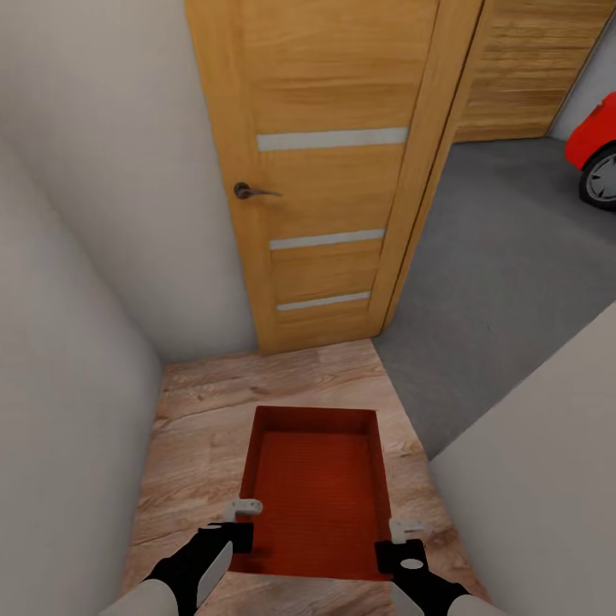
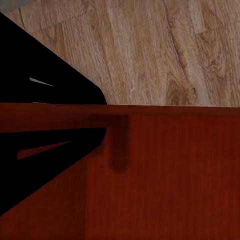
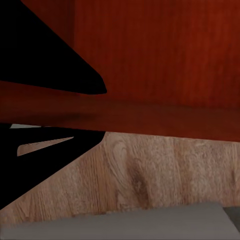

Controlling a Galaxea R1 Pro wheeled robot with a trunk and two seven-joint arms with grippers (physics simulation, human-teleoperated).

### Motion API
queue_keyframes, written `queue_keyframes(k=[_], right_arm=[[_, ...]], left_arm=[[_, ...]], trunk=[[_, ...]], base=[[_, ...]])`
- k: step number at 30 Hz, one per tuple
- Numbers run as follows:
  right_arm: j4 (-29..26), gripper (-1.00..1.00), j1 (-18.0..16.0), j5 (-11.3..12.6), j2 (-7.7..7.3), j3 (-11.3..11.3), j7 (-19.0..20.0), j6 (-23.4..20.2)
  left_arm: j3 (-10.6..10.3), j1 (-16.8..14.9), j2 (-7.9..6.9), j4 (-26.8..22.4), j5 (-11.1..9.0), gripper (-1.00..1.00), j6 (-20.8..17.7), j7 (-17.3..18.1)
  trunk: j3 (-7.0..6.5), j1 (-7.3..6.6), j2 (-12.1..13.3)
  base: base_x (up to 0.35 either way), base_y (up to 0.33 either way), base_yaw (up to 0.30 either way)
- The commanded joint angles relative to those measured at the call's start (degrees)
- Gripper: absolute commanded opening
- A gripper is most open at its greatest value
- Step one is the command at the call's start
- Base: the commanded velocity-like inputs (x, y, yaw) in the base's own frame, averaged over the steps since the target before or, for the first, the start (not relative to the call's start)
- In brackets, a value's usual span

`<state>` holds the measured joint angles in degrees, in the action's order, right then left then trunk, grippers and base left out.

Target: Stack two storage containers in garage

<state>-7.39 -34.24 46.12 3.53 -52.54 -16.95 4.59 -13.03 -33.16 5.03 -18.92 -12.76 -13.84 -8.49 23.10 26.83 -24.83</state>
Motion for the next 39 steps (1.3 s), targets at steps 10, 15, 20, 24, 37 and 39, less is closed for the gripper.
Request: queue_keyframes(k=[10,15,20,24,37,39], right_arm=[[-0.14,-1.0,-0.04,1.34,-1.03,0.22,-0.04,-0.08],[-0.11,-1.0,-0.04,1.34,-0.99,0.25,-0.09,-0.1],[-0.08,-1.0,-0.04,1.34,-0.98,0.25,-0.08,-0.11],[-0.1,-1.0,-0.04,1.34,-0.98,0.25,-0.03,-0.11],[-0.11,-1.0,-0.04,1.34,-1.06,0.25,-0.02,-0.11],[-0.1,-1.0,-0.04,1.34,-1.07,0.25,-0.01,-0.11]], left_arm=[[-2.72,0.0,-0.1,-0.33,-1.2,-1.0,-0.18,-0.56],[-2.76,-0.04,-0.1,-0.33,-1.19,-1.0,-0.21,-0.56],[-2.73,-0.04,-0.1,-0.33,-1.14,-1.0,-0.21,-0.57],[-2.72,0.0,-0.1,-0.33,-1.13,-1.0,-0.13,-0.57],[-2.74,-0.02,-0.1,-0.48,-1.04,-1.0,0.09,-0.57],[-2.77,0.01,-0.1,-0.51,-1.04,-1.0,0.12,-0.57]], trunk=[[0.09,0.05,-0.09],[0.07,0.05,-0.09],[-0.03,0.05,-0.09],[-0.15,0.05,-0.09],[-0.53,0.05,-0.09],[-0.59,0.05,-0.09]], base=[[0.131,0.107,0.0],[0.004,0.002,-0.048],[0.0,0.0,-0.185],[0.0,0.0,-0.224],[0.0,0.0,-0.228],[0.0,0.0,-0.229]])
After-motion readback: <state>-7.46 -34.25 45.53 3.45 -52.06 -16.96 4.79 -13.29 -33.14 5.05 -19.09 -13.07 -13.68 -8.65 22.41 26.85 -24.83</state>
